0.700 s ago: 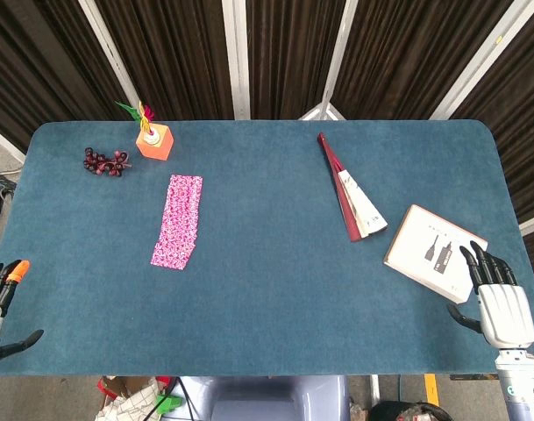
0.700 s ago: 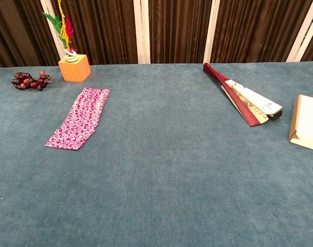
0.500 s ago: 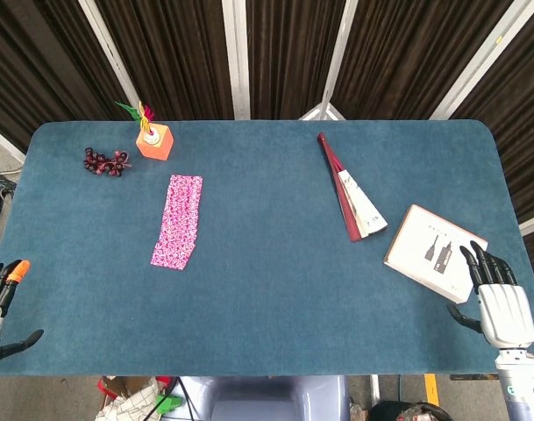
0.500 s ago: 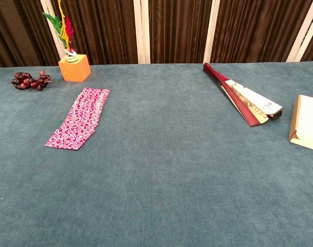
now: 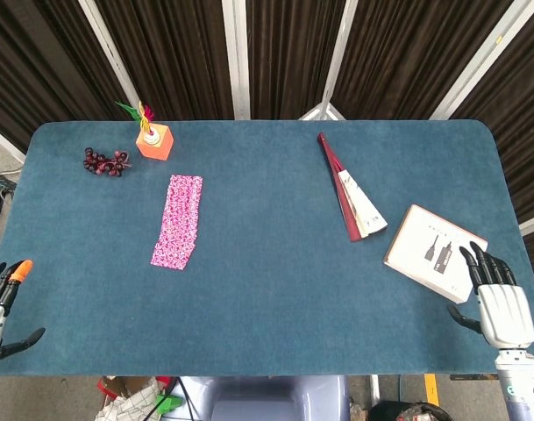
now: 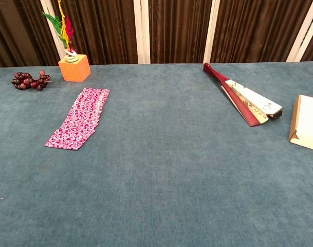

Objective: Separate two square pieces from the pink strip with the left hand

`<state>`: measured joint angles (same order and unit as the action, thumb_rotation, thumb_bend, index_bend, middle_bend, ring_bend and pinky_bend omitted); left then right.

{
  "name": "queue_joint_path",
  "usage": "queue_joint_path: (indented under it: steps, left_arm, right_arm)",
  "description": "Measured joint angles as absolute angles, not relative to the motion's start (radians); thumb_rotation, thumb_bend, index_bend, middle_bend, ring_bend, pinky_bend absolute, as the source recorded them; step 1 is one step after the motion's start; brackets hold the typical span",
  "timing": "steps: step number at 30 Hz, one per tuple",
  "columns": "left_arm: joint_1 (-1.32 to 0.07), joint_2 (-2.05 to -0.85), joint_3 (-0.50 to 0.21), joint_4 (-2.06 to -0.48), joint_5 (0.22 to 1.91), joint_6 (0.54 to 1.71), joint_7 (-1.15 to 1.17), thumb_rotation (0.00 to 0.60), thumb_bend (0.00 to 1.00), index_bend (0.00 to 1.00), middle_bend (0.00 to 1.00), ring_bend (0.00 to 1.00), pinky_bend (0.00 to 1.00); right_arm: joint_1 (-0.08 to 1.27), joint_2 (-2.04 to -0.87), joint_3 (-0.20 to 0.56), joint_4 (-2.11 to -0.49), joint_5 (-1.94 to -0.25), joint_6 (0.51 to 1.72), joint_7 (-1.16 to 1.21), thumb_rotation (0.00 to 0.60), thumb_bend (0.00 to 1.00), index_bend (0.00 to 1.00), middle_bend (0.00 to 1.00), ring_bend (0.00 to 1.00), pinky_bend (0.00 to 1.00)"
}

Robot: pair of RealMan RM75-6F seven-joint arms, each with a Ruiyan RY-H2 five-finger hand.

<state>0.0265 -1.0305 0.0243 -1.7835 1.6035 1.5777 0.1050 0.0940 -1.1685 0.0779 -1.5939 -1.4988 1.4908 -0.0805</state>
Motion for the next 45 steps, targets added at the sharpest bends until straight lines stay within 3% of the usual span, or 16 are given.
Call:
queue_joint_path:
  steps: [21,23,25,26,29,32,35,38,45]
  left_arm:
    - [0.014,-1.042,0.013,-1.78,1.583,1.561,0.117,0.6,0.25,0.03,0.11,0.04,0.17]
    - [0.014,-1.043,0.012,-1.779,1.582,1.561,0.117,0.6,0.27,0.03,0.17,0.12,0.28]
    - [0.012,-1.045,0.008,-1.775,1.583,1.562,0.117,0.6,0.33,0.04,0.38,0.3,0.48]
    - [0.01,-1.048,0.006,-1.772,1.583,1.564,0.118,0.6,0.37,0.04,0.53,0.43,0.59]
    - [-0.001,-1.065,-0.01,-1.754,1.586,1.568,0.121,0.6,0.55,0.05,0.82,0.67,0.75]
    - [-0.02,-1.081,-0.02,-1.738,1.577,1.545,0.123,0.6,0.76,0.08,0.9,0.75,0.79]
    - [-0.052,-1.087,-0.027,-1.734,1.561,1.481,0.124,0.6,0.87,0.09,0.92,0.79,0.83]
    - [-0.098,-1.087,-0.034,-1.738,1.539,1.388,0.124,0.6,0.91,0.09,0.93,0.81,0.87]
    - [-0.233,-1.071,-0.054,-1.78,1.407,1.107,0.172,0.6,0.92,0.07,0.93,0.82,0.88]
  right_arm:
    - [0.093,-1.165,0.079,-1.592,-1.49,1.485,-0.071,0.6,0.22,0.01,0.0,0.12,0.15]
    - [0.093,-1.165,0.079,-1.592,-1.49,1.484,-0.07,0.6,0.22,0.01,0.0,0.12,0.15]
    - [0.094,-1.165,0.079,-1.591,-1.49,1.483,-0.07,0.6,0.22,0.01,0.0,0.12,0.15]
    - [0.094,-1.165,0.079,-1.591,-1.49,1.483,-0.069,0.6,0.22,0.01,0.0,0.12,0.15]
    - [0.093,-1.165,0.08,-1.591,-1.487,1.483,-0.067,0.6,0.22,0.01,0.0,0.12,0.15]
    - [0.093,-1.165,0.081,-1.59,-1.486,1.482,-0.064,0.6,0.22,0.01,0.0,0.12,0.15]
    - [0.095,-1.166,0.081,-1.588,-1.482,1.476,-0.063,0.6,0.22,0.01,0.0,0.12,0.15]
    - [0.097,-1.168,0.08,-1.586,-1.481,1.47,-0.066,0.6,0.22,0.01,0.0,0.12,0.15]
    - [0.098,-1.171,0.082,-1.582,-1.473,1.466,-0.067,0.6,0.22,0.01,0.0,0.12,0.15]
